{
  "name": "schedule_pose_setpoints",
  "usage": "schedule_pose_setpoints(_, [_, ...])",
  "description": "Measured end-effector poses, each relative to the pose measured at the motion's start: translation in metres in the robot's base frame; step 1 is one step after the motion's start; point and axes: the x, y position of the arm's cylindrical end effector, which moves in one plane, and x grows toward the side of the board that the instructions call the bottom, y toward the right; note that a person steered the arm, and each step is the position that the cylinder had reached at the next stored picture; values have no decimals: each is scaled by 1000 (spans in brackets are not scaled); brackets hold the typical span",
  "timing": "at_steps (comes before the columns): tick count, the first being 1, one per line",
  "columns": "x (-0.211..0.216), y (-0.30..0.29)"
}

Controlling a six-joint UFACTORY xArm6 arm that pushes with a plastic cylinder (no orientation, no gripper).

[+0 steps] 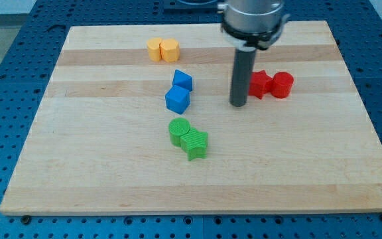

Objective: Nudge the red star along with the red circle a bit right

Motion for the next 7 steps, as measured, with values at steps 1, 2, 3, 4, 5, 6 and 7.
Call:
schedule_pose_setpoints(1, [-16,-10])
schedule_pose_setpoints(2, [-37,-12])
schedule_pose_setpoints(3, [-50,-8])
schedule_pose_setpoints(4, [-59,-5])
schedule_pose_setpoints(5, [-60,0])
schedule_pose_setpoints(6, [-60,6])
schedule_pose_setpoints(7, [-60,10])
